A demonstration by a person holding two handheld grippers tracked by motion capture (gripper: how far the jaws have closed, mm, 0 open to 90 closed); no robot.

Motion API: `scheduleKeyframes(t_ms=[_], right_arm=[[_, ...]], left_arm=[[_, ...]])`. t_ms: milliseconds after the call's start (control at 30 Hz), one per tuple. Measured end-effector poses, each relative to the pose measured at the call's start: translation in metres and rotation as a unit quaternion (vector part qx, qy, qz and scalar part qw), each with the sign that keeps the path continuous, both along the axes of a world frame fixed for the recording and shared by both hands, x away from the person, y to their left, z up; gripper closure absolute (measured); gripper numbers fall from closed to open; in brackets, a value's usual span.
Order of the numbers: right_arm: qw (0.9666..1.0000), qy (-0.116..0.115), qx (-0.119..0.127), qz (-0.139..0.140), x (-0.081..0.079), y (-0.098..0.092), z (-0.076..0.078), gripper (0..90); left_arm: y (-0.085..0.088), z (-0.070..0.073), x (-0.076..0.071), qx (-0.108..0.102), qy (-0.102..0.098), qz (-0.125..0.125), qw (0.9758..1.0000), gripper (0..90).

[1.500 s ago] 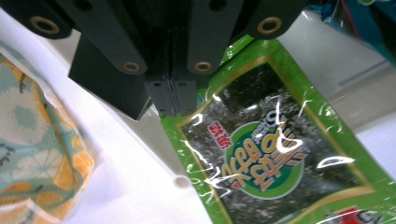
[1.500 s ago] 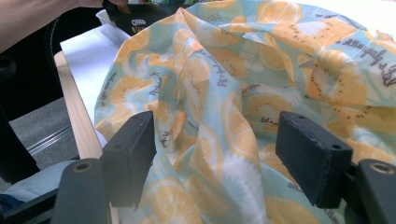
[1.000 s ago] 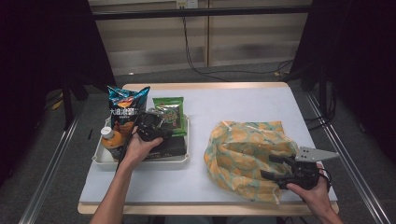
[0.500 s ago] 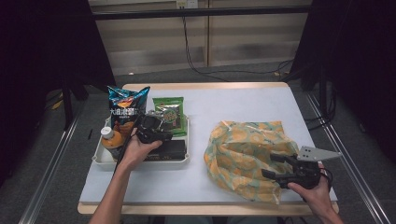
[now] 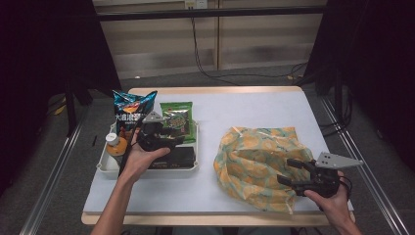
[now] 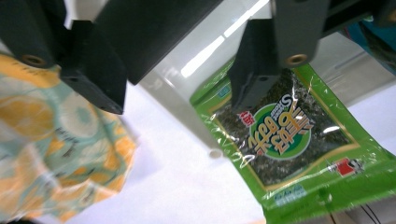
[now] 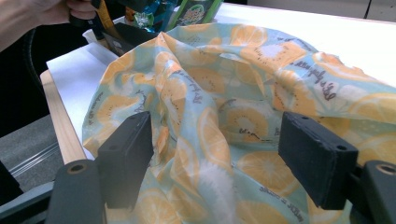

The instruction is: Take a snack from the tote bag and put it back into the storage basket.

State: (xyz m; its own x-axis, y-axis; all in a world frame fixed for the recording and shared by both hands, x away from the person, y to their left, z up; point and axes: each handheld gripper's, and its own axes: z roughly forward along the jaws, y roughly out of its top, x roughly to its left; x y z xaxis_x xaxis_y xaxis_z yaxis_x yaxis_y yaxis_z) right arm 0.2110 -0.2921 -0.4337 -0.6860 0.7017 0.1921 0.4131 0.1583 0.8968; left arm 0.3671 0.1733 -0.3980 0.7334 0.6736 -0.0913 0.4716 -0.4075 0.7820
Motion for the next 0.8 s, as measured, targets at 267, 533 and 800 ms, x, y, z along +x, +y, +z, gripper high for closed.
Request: scheduleKeyframes(t_ms=[267,533,800], right_arm=[[0.9999,-0.003,-0.002,-0.012,-0.003,-0.002,0.001,25.1],[0.9995,-0.008,0.002,-0.03,-0.009,-0.009,0.004,23.4],[0.9979,-0.017,-0.004,-0.063,-0.02,-0.016,0.007,16.3]], left_arm=[[0.003,-0.006,-0.027,0.001,-0.009,-0.019,0.9998,17.0],[0.011,-0.001,-0.063,-0.021,-0.043,-0.018,0.9987,6.2],[0.026,-0.009,-0.102,-0.045,-0.068,-0.022,0.9964,4.1]])
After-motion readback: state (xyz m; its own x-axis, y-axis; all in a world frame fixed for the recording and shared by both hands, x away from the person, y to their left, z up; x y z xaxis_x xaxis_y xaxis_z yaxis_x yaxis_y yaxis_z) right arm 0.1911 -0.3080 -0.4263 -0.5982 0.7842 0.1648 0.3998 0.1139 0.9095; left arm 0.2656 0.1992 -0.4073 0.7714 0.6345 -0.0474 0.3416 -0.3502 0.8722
